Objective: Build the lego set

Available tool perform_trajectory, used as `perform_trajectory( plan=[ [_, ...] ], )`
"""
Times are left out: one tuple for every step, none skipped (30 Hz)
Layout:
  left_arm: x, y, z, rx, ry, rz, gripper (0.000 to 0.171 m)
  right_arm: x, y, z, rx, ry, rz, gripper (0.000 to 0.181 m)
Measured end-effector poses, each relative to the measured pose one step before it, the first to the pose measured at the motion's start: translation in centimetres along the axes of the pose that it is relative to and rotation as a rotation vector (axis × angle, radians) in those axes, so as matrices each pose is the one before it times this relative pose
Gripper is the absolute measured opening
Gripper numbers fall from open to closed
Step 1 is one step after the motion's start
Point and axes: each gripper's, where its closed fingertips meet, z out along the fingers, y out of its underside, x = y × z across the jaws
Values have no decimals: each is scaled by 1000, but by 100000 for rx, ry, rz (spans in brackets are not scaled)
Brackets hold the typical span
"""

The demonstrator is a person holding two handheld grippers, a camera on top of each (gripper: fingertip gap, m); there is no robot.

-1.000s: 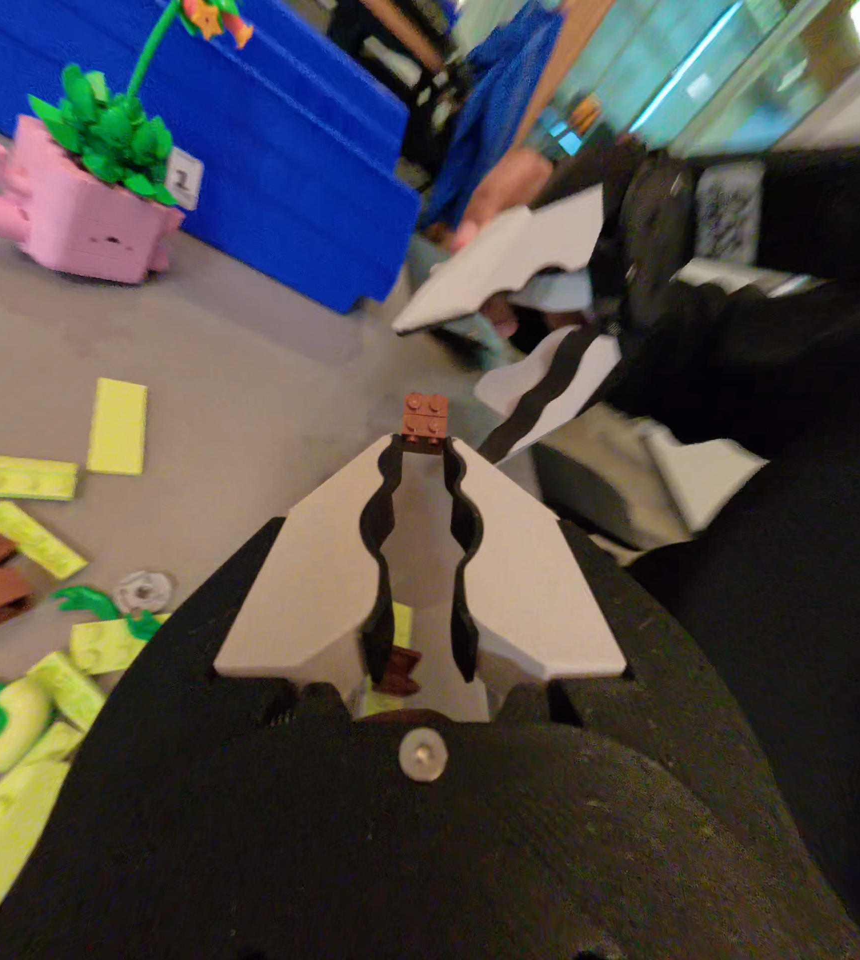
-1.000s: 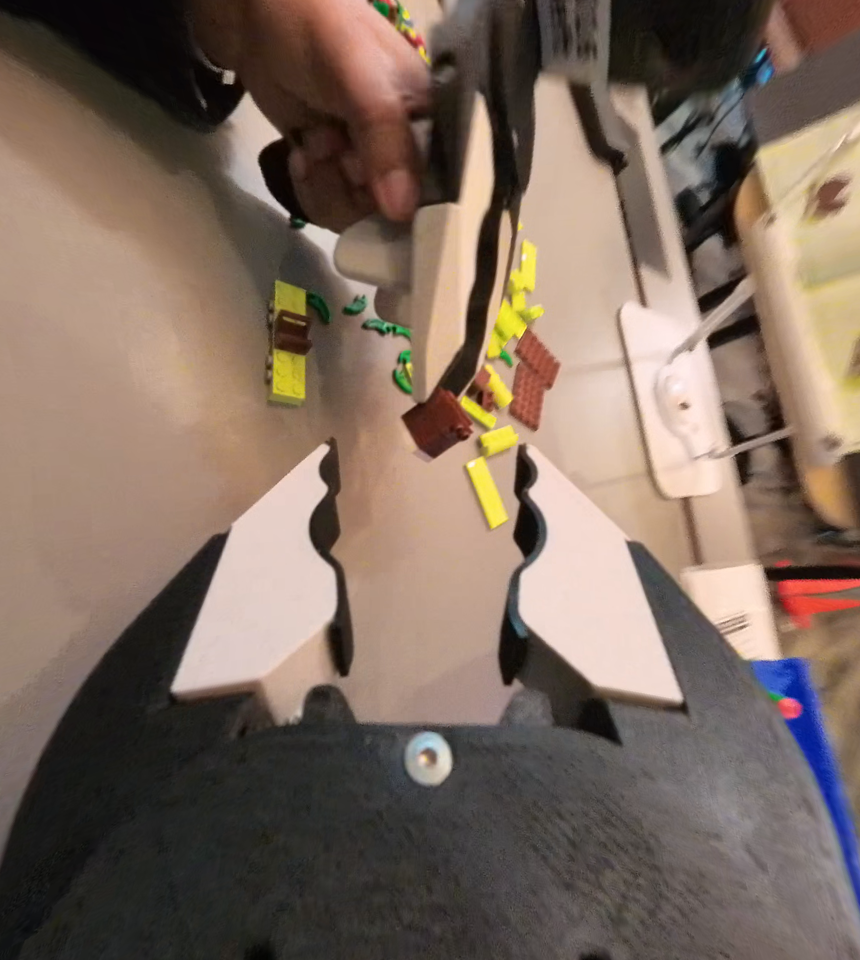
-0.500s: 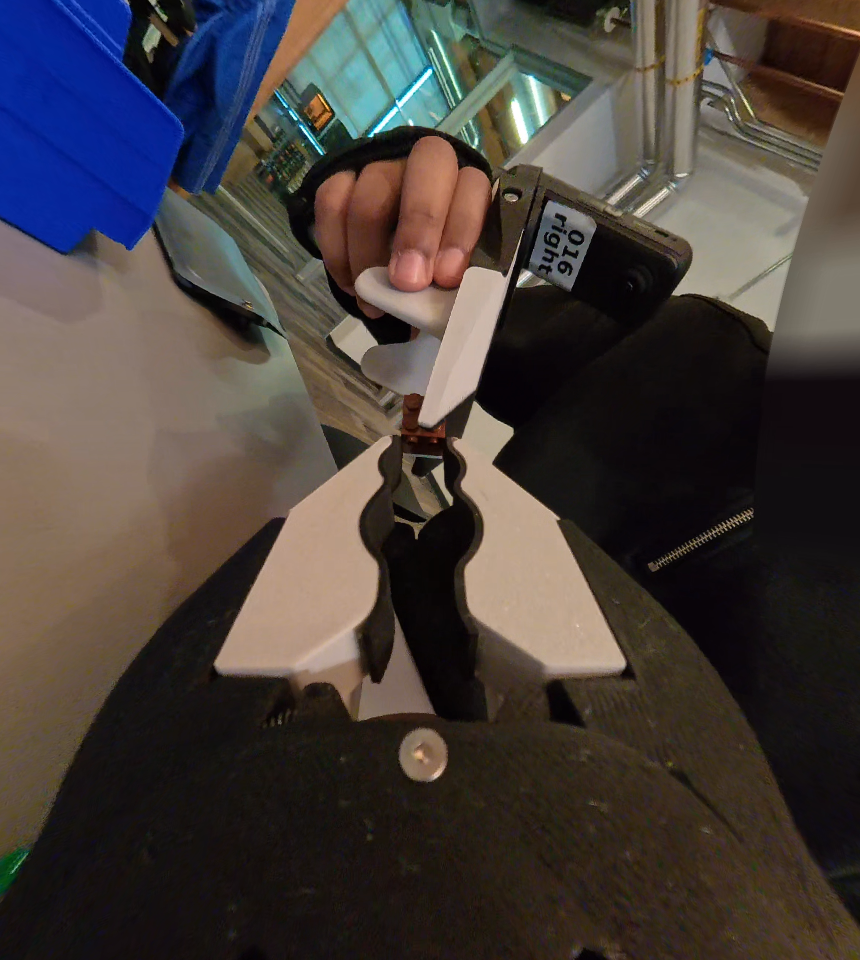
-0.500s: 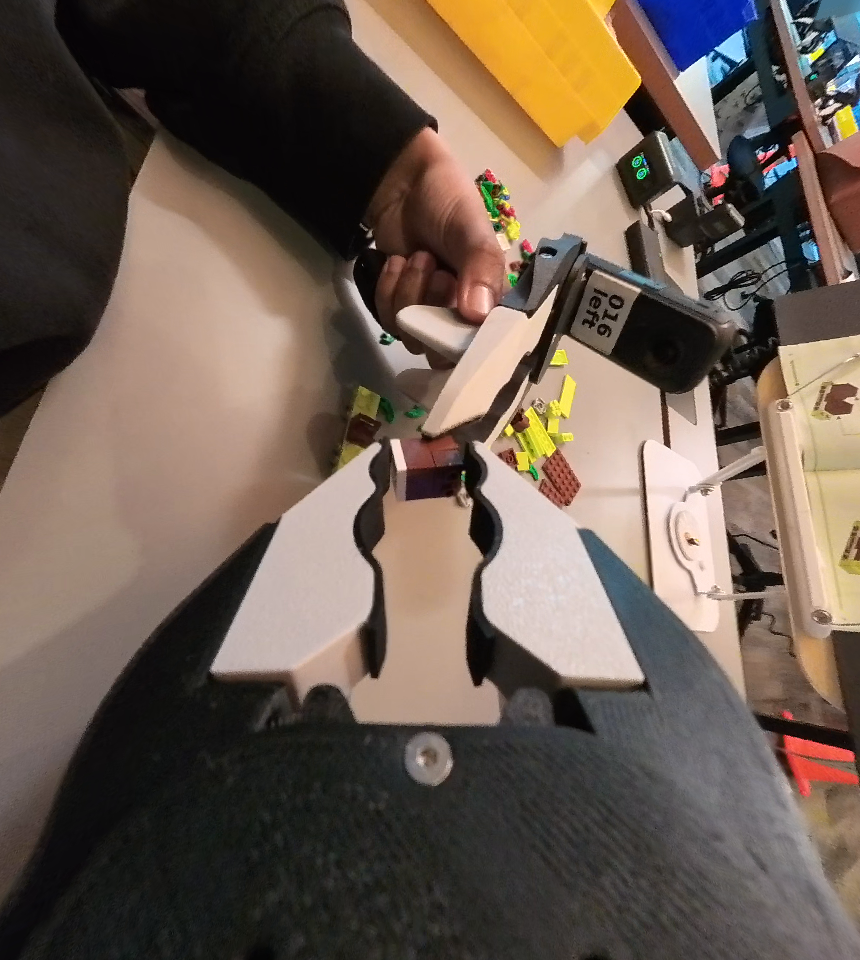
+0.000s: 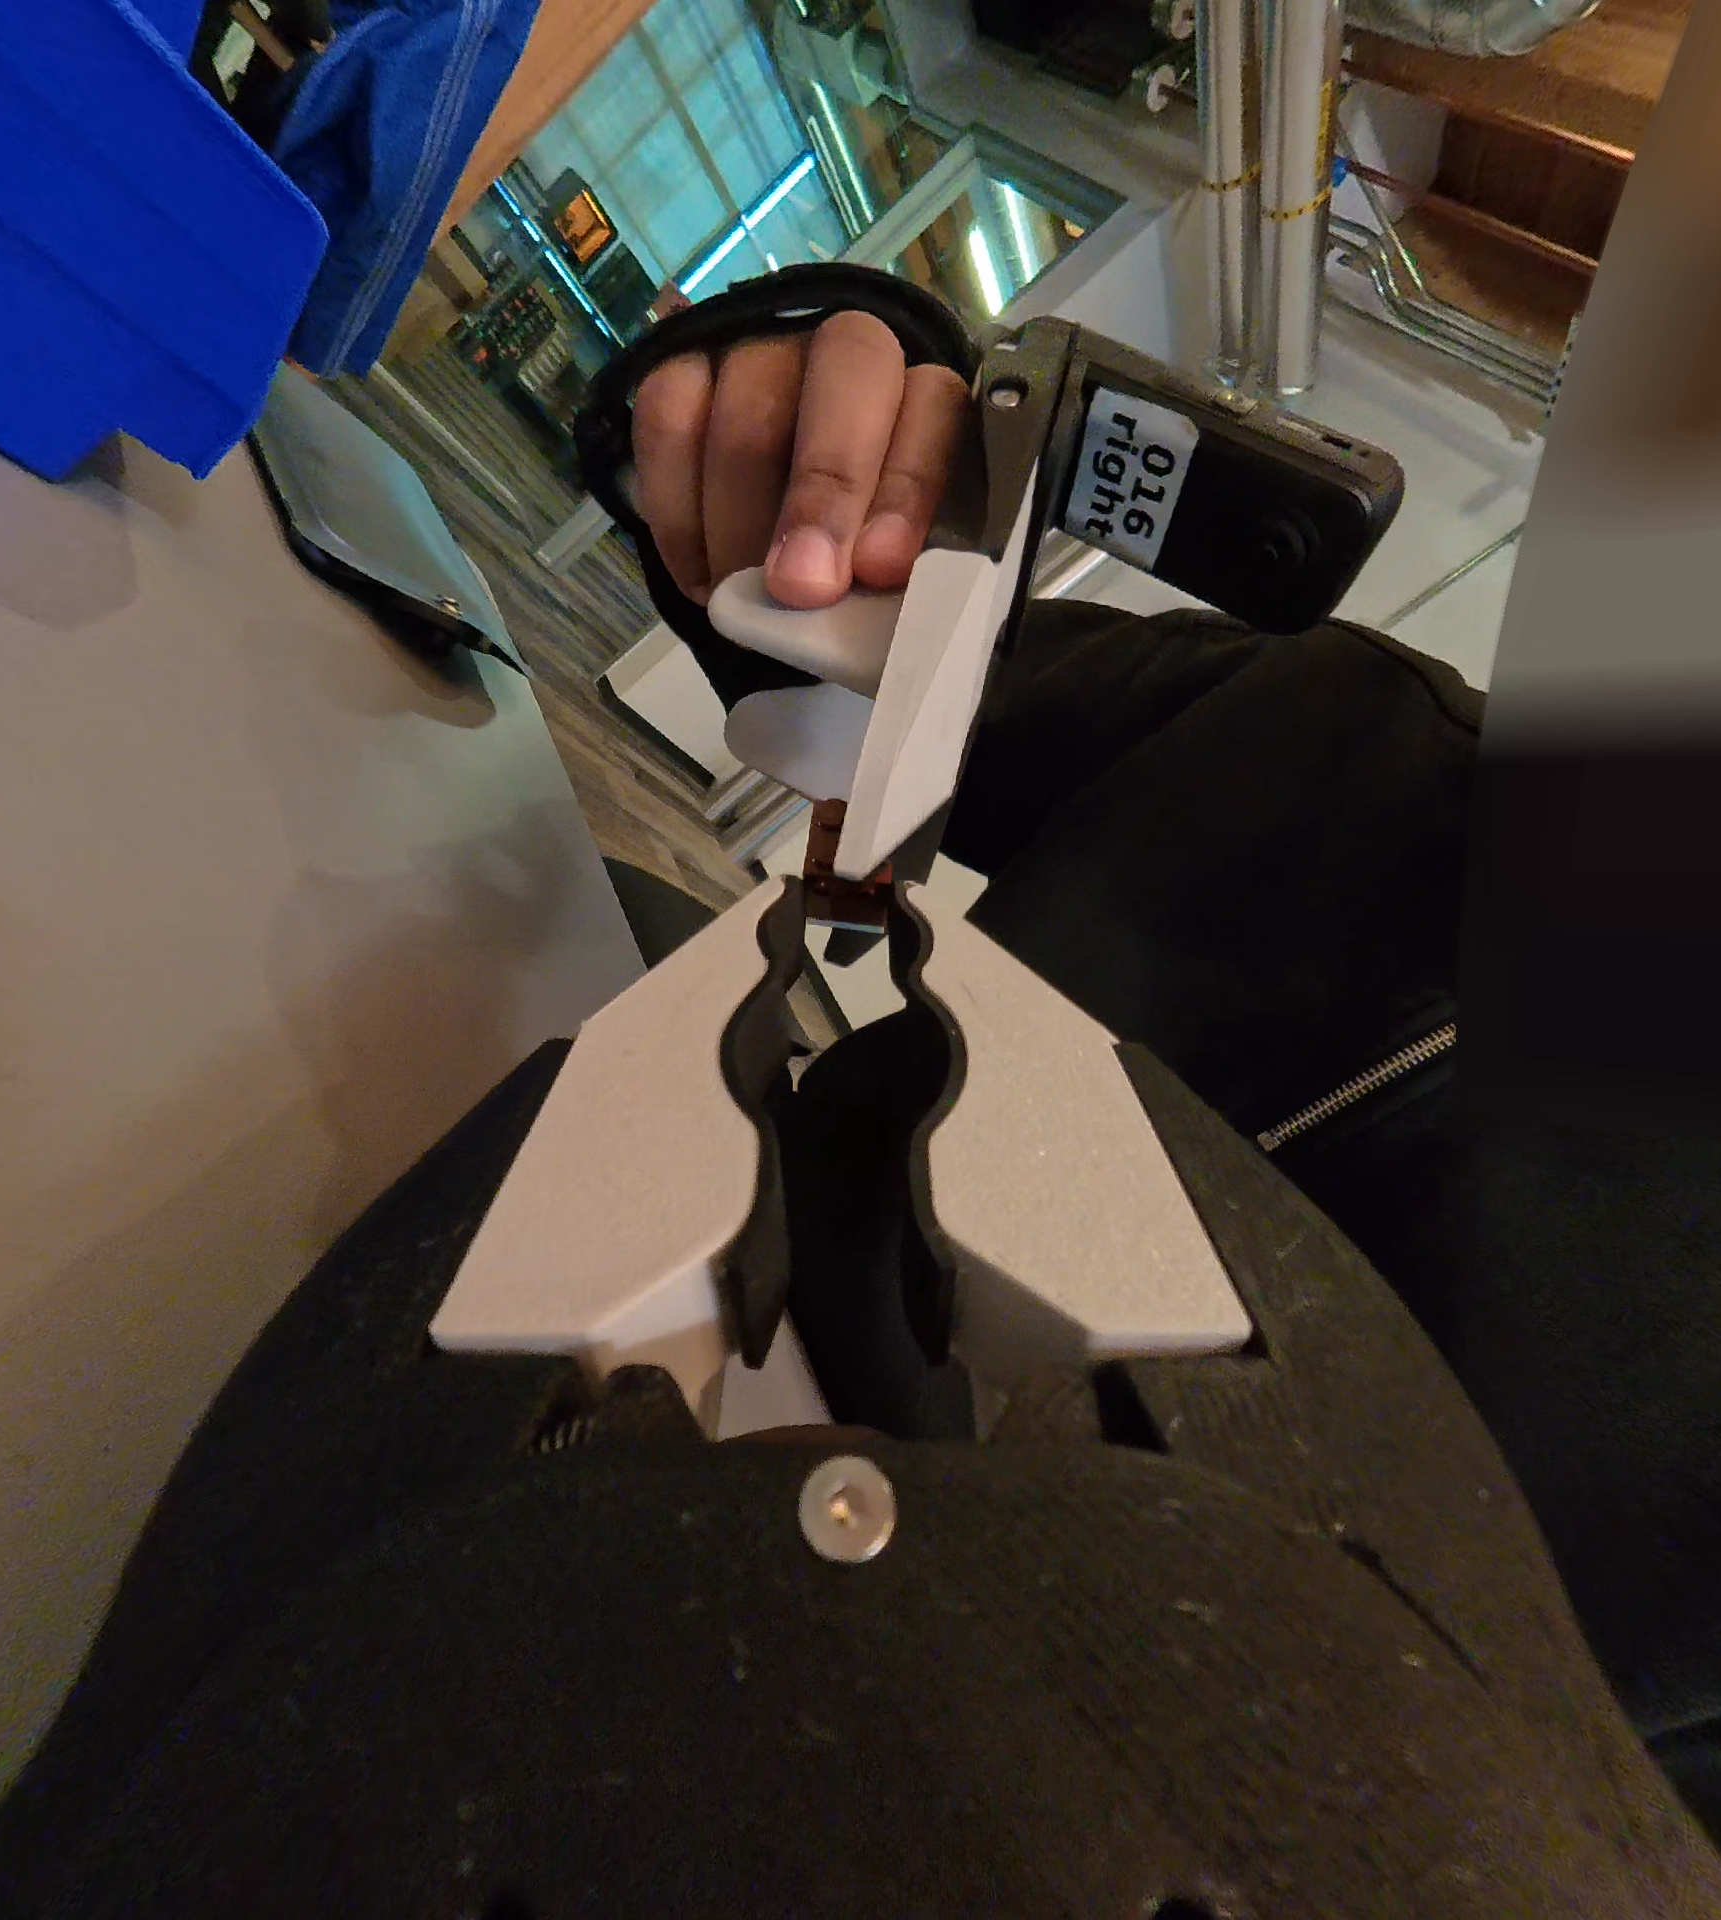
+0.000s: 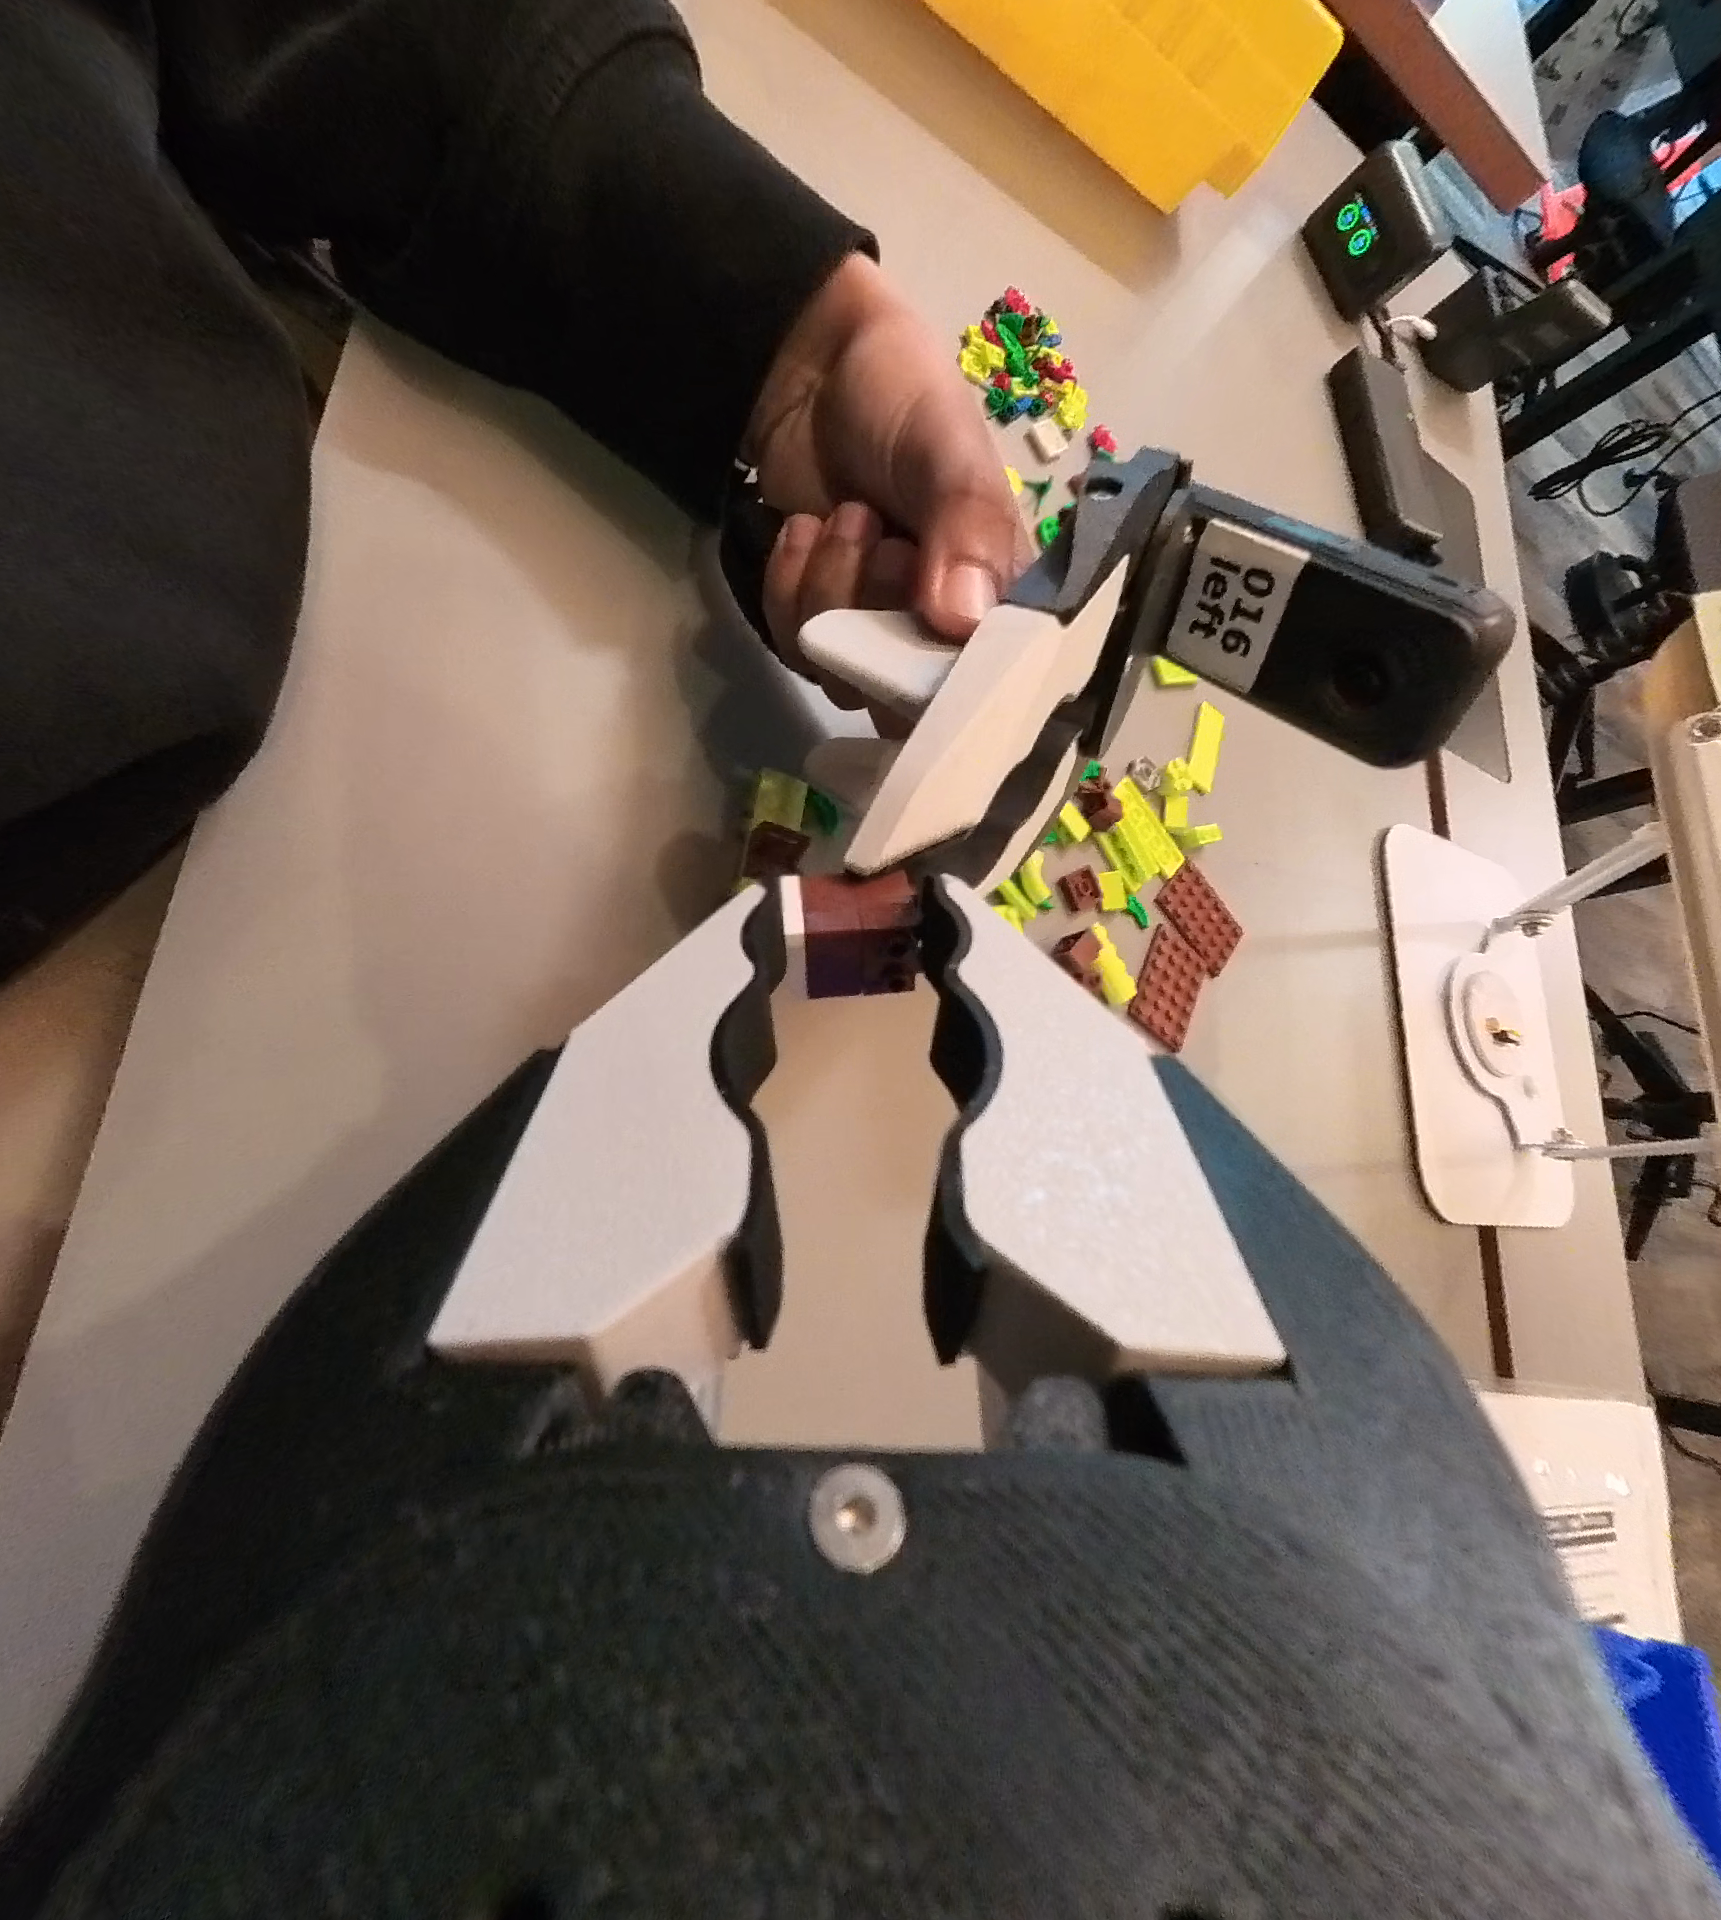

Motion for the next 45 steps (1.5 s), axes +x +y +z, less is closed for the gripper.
perform_trajectory(
  plan=[
    [-3,3,54,74,325,-208,11,-69,14,-37,28,-442,338,24],
    [-34,11,73,30,157,-150,11,-48,45,-46,157,-536,742,24],
    [-21,-28,57,221,217,-84,11,18,6,-70,313,-134,1168,25],
    [137,-147,9,986,1129,-150,11,140,-147,-115,1223,976,1029,25],
    [162,-171,-7,1060,1107,-79,12,178,-151,-122,1379,1408,851,25],
    [76,-144,-25,793,319,209,12,175,-98,-76,764,1199,1162,25],
    [101,-94,-21,498,300,382,12,118,-126,-77,786,994,722,25],
    [58,-69,-23,309,-64,400,12,114,-178,-113,1340,1064,-48,28],
    [-105,-21,-92,136,-1096,415,12,252,-164,-143,1384,1775,-10,37],
    [-78,-24,-143,246,-721,192,12,206,-61,-176,850,1004,439,39],
    [122,-105,-169,755,677,-134,12,100,-10,-185,627,-146,1143,41],
    [193,-172,-147,1176,1246,-209,12,81,14,-166,432,-405,1434,42],
    [155,-147,-111,982,1035,-243,12,26,38,-132,252,-421,833,42],
    [126,-38,-42,276,702,-114,12,-34,19,-101,148,-319,-106,41],
    [77,65,32,-421,324,73,12,-19,-4,-60,19,112,-827,40],
    [46,104,80,-665,112,222,12,-36,-58,-26,149,174,-1133,39],
    [44,106,106,-624,283,20,12,-79,-131,-11,413,-78,-944,37],
    [34,72,95,-334,472,-345,12,-105,-175,-9,621,-450,-588,34],
    [-3,58,92,-239,331,-432,12,-120,-145,4,415,-750,-541,30],
    [-59,57,59,-202,20,-437,12,-110,-102,16,106,-604,-769,25],
    [-36,45,40,-141,92,-347,12,-98,-48,24,-176,-516,-915,23],
    [-12,28,15,-29,271,-400,12,-67,0,17,-368,-337,-714,23],
    [-44,48,1,-116,-101,-191,12,-60,56,11,-554,-391,-477,23],
    [-77,63,39,-356,-330,-66,12,-85,68,2,-690,-623,-407,23],
    [-35,53,45,-282,-46,-94,12,-73,47,-13,-532,-609,-50,23],
    [-18,14,31,20,119,-182,12,-25,34,-21,-548,-606,633,23],
    [-34,2,13,6,-71,-48,11,-22,51,3,-649,-806,1092,23],
    [-39,48,35,-234,-120,-116,12,-59,42,-10,-560,-1025,1016,22],
    [-58,39,62,-248,-220,-76,12,-56,68,4,-408,-930,724,22],
    [-113,20,61,-51,-574,-43,11,-61,104,7,-425,-803,640,22],
    [-168,40,38,-222,-997,91,11,-60,158,48,-563,-723,580,22],
    [-200,28,44,-189,-1174,122,11,-48,174,48,-800,-212,56,22],
    [-179,12,11,-81,-905,-27,11,-71,150,66,-853,34,-398,22],
    [-141,150,45,-828,-619,-137,11,-137,126,71,-945,-483,-417,22],
    [-89,98,45,-556,-380,86,11,-77,47,47,-625,-193,-27,22],
    [48,-31,-10,175,254,177,11,34,-42,-8,305,445,168,22],
    [56,-94,-30,471,121,453,11,135,-51,-54,609,783,800,22],
    [80,-239,-102,1376,49,781,12,299,-123,-82,883,1693,1319,22],
    [298,-341,-145,1950,1503,505,12,358,-312,-108,2174,2585,674,23],
    [353,-245,-101,1446,1852,303,12,259,-329,-87,2288,2495,-545,23],
    [236,-135,-79,830,1342,287,12,146,-95,-3,608,1730,-1096,29],
    [217,-85,-80,703,1347,167,11,111,93,53,-706,1027,-442,38],
    [268,-109,-79,865,1779,9,12,6,99,51,-640,-10,384,38],
    [279,-123,-70,990,2087,-204,12,-62,-36,-37,402,-504,504,33],
    [188,-68,-36,544,1589,-498,12,62,-174,-99,1317,377,155,27]
  ],
)
